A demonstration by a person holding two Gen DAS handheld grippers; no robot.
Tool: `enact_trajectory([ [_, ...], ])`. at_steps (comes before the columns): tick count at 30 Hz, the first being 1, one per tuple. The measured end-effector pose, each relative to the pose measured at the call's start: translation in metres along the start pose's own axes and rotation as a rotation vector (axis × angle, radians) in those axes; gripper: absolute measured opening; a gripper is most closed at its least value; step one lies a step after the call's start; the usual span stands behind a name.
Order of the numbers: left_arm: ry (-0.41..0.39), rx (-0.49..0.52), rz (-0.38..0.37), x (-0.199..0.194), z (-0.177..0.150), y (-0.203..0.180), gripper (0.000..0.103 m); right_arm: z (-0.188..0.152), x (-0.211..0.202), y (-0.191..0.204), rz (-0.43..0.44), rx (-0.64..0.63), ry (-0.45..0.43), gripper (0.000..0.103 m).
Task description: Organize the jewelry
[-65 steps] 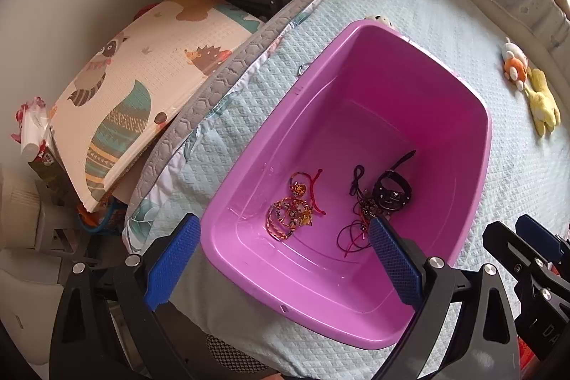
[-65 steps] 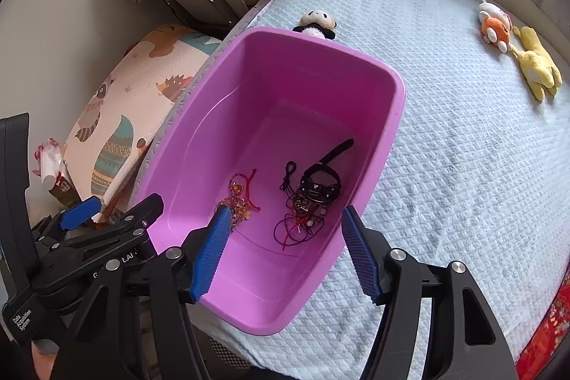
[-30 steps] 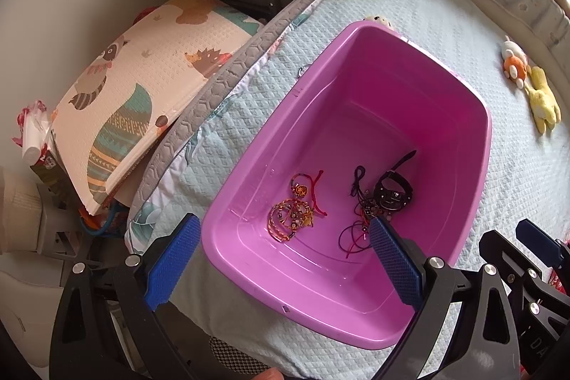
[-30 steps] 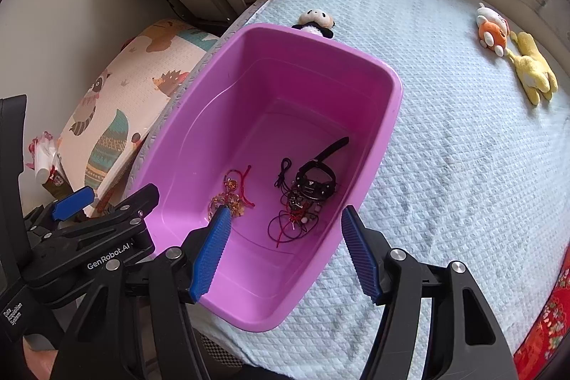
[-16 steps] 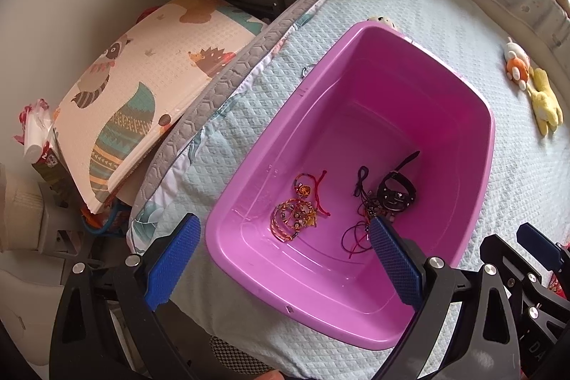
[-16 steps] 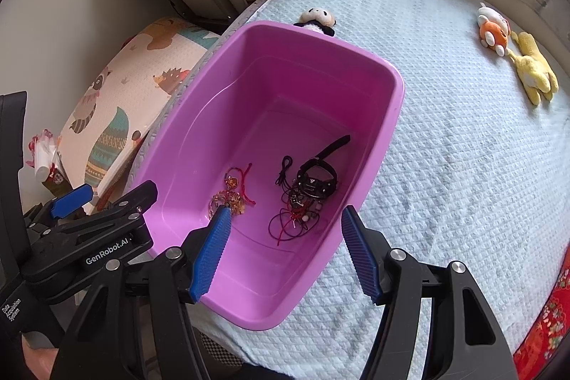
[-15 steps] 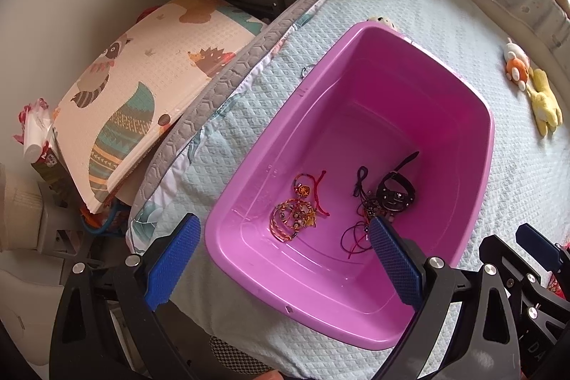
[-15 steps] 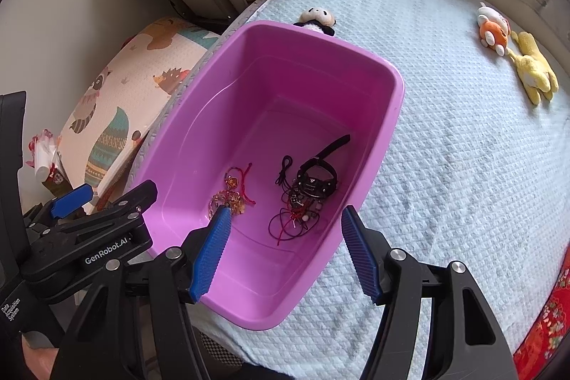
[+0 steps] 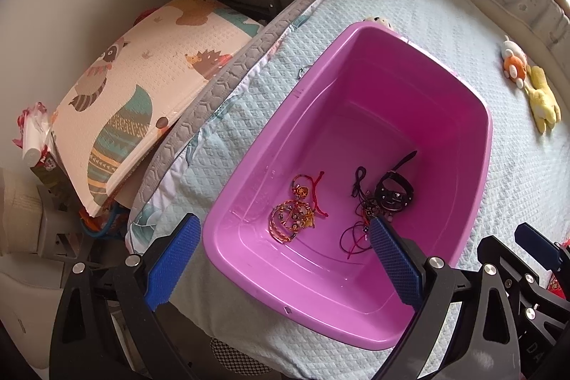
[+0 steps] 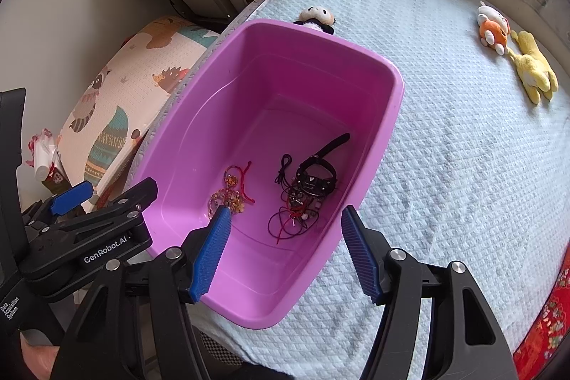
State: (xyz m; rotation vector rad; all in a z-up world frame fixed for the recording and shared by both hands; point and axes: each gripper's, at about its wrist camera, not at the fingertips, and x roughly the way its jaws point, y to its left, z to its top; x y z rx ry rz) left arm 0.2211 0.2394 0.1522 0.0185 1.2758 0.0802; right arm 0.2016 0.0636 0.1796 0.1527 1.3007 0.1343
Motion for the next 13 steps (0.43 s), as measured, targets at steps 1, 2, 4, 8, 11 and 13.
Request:
enact_trajectory([
  [1, 0.001, 0.002, -0.003, -0.0001, 0.0001, -0.0003, 0.094, -0.0001, 0.0002, -0.0001, 0.000, 0.001, 0.001, 0.062],
  [2, 0.001, 0.002, -0.002, -0.0003, 0.0002, -0.0008, 0.094, 0.0003, 0.0001, 0.0002, 0.001, 0.000, 0.002, 0.062],
  [4, 0.002, 0.002, -0.004, -0.0002, 0.0007, -0.0011, 0.094, -0.0017, 0.0002, -0.0006, 0.001, -0.002, 0.002, 0.062],
  [8, 0.023, -0.018, -0.009, 0.0018, 0.0013, 0.0006, 0.094, -0.0011, 0.0004, -0.0002, 0.001, -0.002, 0.002, 0.062],
  [11, 0.028, -0.010, -0.003, 0.0035, 0.0011, -0.0006, 0.096, -0.0009, 0.0005, -0.0002, 0.001, -0.002, 0.003, 0.062],
  [13, 0.028, -0.008, -0.002, 0.0040, 0.0009, -0.0002, 0.096, -0.0012, 0.0005, -0.0004, 0.001, -0.001, 0.003, 0.062],
])
